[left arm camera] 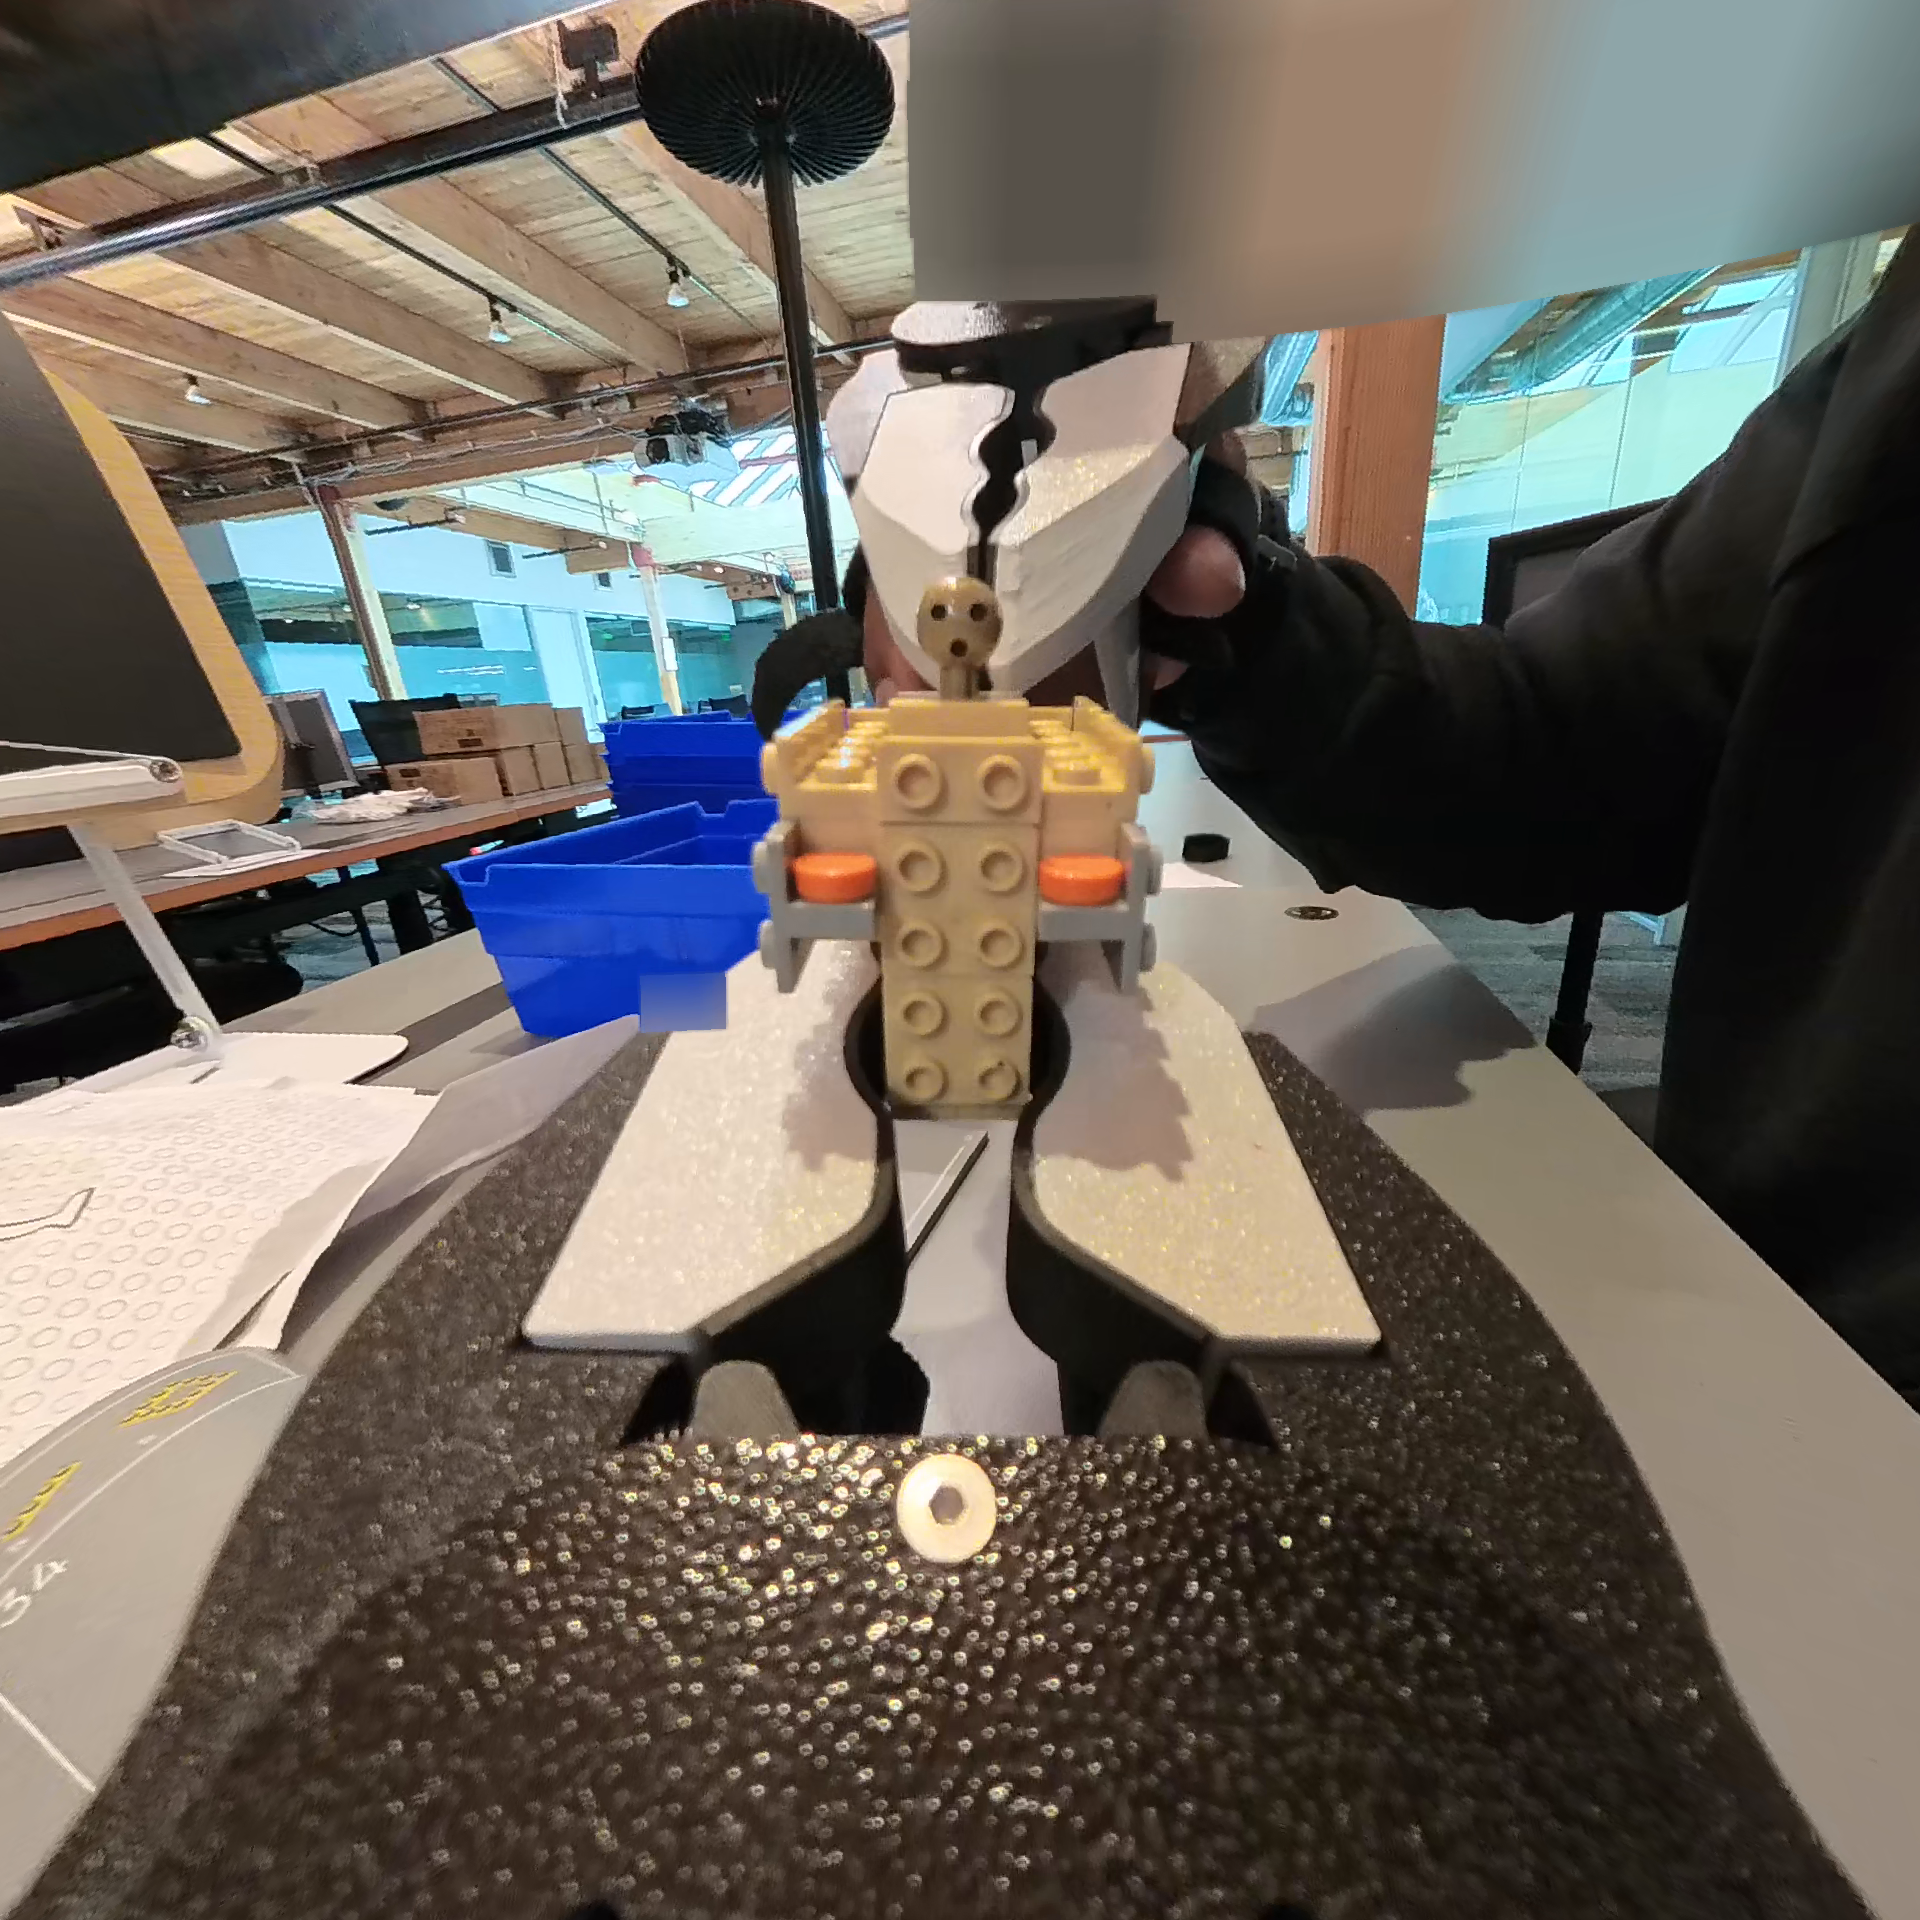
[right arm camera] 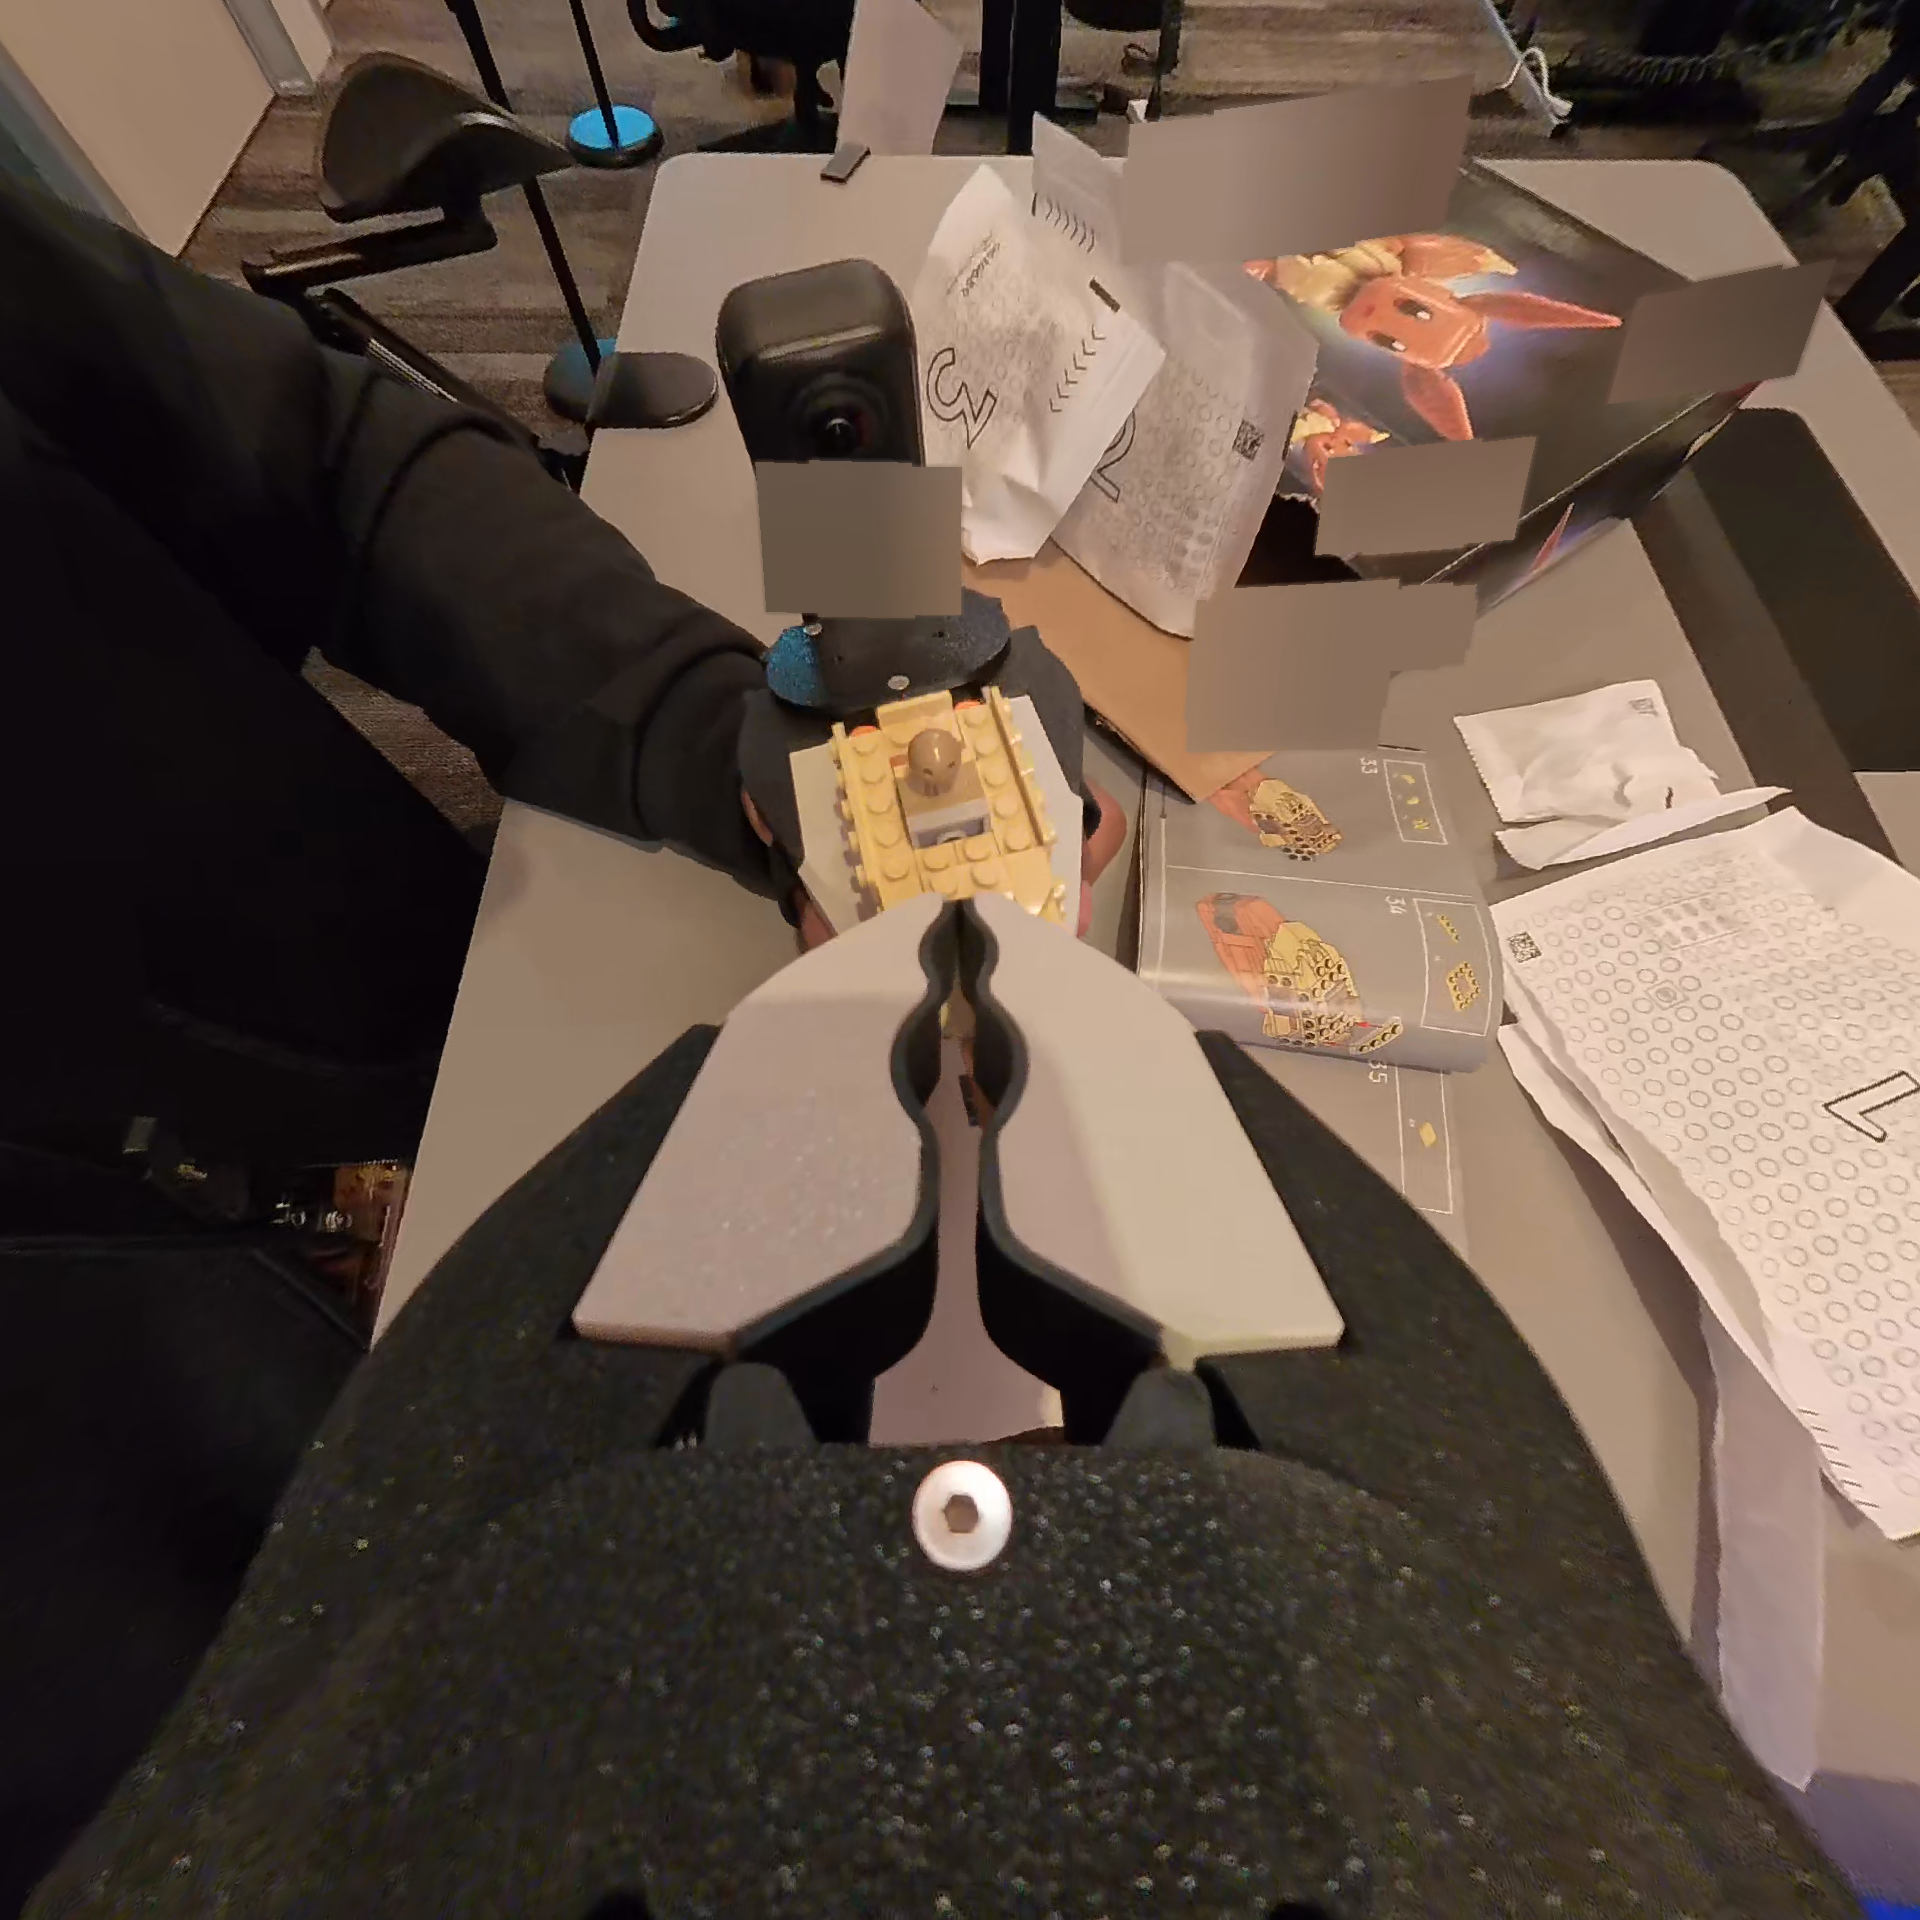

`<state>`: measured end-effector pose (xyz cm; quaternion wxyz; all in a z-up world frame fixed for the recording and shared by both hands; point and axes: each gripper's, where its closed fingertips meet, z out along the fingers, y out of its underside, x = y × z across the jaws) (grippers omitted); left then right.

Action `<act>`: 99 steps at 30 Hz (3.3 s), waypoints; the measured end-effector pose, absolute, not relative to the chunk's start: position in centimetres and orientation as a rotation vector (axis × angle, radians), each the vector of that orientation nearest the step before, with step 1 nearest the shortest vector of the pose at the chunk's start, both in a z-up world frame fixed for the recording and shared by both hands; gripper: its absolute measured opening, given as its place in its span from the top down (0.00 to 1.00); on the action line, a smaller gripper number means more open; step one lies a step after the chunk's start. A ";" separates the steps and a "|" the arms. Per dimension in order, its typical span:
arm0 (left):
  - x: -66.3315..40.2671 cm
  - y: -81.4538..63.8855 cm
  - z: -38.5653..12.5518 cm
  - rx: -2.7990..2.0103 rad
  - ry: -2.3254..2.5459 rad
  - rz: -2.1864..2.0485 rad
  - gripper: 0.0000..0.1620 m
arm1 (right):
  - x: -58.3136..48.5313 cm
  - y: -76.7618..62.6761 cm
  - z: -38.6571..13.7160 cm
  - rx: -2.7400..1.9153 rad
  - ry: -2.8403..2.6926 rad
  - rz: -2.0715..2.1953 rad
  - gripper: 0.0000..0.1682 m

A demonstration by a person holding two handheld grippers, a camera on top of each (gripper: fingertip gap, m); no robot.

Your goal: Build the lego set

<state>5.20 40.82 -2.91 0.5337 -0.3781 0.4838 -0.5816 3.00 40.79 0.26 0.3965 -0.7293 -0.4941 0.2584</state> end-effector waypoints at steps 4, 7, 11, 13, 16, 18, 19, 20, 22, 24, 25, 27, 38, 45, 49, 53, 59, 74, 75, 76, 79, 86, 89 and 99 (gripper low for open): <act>5.3 40.7 -3.2 -0.905 1.165 -1.392 0.89 | 2.9 40.6 0.0 -1.862 -1.261 0.633 1.00; 5.4 40.5 -3.3 -0.902 1.171 -1.392 0.89 | 2.8 40.5 -0.2 -1.876 -1.259 0.624 1.00; 5.4 40.4 -3.3 -0.905 1.174 -1.396 0.89 | 2.8 40.4 -0.2 -1.880 -1.252 0.614 1.00; 5.4 40.5 -3.4 -0.914 1.172 -1.393 0.89 | 2.8 40.4 -0.3 -1.883 -1.241 0.607 1.00; 5.4 40.4 -3.4 -0.915 1.179 -1.394 0.89 | 2.8 40.3 -0.4 -1.885 -1.237 0.598 1.00; 5.4 40.4 -3.5 -0.916 1.184 -1.391 0.89 | 2.9 40.3 -0.4 -1.888 -1.238 0.598 1.00; 5.4 40.4 -3.5 -0.917 1.184 -1.389 0.89 | 2.9 40.3 -0.4 -1.888 -1.237 0.597 1.00; 5.4 40.4 -3.5 -0.918 1.184 -1.388 0.89 | 2.9 40.3 -0.4 -1.887 -1.234 0.597 1.00; 5.4 40.4 -3.5 -0.921 1.185 -1.385 0.89 | 2.9 40.3 -0.5 -1.883 -1.231 0.596 1.00; 5.4 40.4 -3.6 -0.926 1.189 -1.383 0.89 | 2.9 40.3 -0.5 -1.882 -1.224 0.598 1.00; 5.4 40.4 -3.6 -0.928 1.191 -1.381 0.89 | 2.9 40.3 -0.5 -1.882 -1.220 0.600 1.00; 5.4 40.4 -3.7 -0.930 1.195 -1.377 0.89 | 3.0 40.3 -0.6 -1.883 -1.214 0.605 1.00; 5.3 39.8 -3.5 -0.909 1.208 -1.365 0.89 | 2.9 39.6 -0.4 -1.855 -1.186 0.674 1.00; 5.7 39.1 -3.9 -0.899 1.257 -1.359 0.89 | 3.3 38.8 -0.5 -1.834 -1.141 0.779 1.00; 6.2 38.9 -3.8 -0.905 1.262 -1.384 0.89 | 3.8 38.7 -0.3 -1.772 -1.129 0.779 1.00; 6.2 40.0 -4.1 -0.950 1.242 -1.363 0.89 | 5.1 39.6 -0.4 -1.690 -1.085 0.713 0.99; 5.8 42.1 -4.3 -1.053 1.192 -1.376 0.89 | 8.3 41.3 -1.0 -1.610 -0.880 0.729 0.92; 6.7 40.9 -5.6 -1.232 1.270 -1.568 0.89 | 8.5 40.7 -5.9 -1.664 -0.765 0.871 0.81; 6.7 40.7 -5.6 -1.234 1.279 -1.571 0.89 | 8.4 40.5 -5.9 -1.658 -0.765 0.887 0.81; 6.8 40.6 -5.7 -1.234 1.287 -1.570 0.89 | 8.2 40.3 -5.9 -1.654 -0.769 0.902 0.81; 6.9 40.3 -5.9 -1.228 1.315 -1.555 0.89 | 7.9 40.0 -5.9 -1.645 -0.778 0.913 0.80; 7.0 39.6 -6.0 -1.215 1.350 -1.565 0.89 | 7.3 39.7 -6.0 -1.627 -0.777 0.932 0.83; 7.0 39.5 -6.1 -1.214 1.361 -1.565 0.89 | 7.3 39.7 -5.8 -1.614 -0.760 0.943 0.87; 7.2 39.2 -6.4 -1.219 1.391 -1.548 0.89 | 7.4 39.6 -6.1 -1.597 -0.757 0.954 0.88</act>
